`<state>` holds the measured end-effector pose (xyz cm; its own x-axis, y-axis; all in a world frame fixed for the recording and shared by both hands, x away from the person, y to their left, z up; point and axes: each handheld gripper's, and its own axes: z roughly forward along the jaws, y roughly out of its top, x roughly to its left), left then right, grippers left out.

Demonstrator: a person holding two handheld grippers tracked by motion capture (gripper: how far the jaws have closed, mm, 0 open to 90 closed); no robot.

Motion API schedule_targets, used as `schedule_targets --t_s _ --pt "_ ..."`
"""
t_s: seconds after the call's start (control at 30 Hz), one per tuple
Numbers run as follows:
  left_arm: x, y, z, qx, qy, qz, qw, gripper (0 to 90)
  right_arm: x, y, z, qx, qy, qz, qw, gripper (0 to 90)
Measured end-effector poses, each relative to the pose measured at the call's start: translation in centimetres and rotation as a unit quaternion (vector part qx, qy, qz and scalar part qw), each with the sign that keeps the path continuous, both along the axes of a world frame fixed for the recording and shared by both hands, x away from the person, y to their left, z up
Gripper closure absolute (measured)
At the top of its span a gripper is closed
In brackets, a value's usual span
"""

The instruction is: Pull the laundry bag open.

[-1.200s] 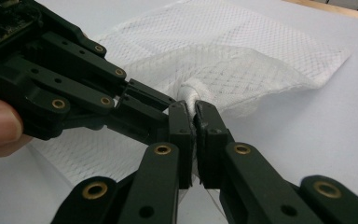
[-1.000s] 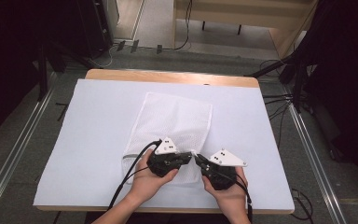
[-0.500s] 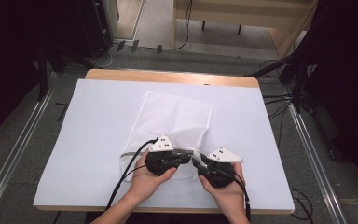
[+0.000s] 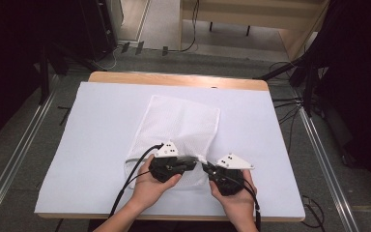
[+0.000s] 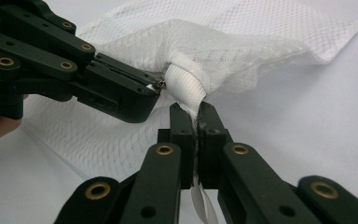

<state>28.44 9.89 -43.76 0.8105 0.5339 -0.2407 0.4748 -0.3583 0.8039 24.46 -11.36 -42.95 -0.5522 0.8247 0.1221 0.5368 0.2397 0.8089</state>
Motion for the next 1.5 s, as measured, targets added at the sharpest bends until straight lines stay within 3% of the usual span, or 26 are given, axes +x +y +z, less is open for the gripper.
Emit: schedule_targets --t_s 0.27,0.63,1.17,1.5 --pt "0.4 1.7 -0.7 -0.001 0.014 0.022 0.9997 88.8 0.0 -0.6 0.2 0.001 -0.008 -0.012 0.9999 88.9" --pt "0.1 3.8 -0.9 0.007 0.010 0.039 0.9991 88.7 -0.1 -0.7 0.2 -0.010 -0.013 -0.020 0.9997 88.9" --pt "-0.5 10.1 -1.8 0.019 0.017 0.082 0.9963 88.7 0.2 -1.5 -0.2 -0.020 -0.013 -0.033 0.9992 88.9" --pt "-1.1 12.7 -1.7 0.029 0.017 0.106 0.9939 88.7 0.5 -2.1 -0.6 -0.023 -0.009 -0.043 0.9988 88.9"
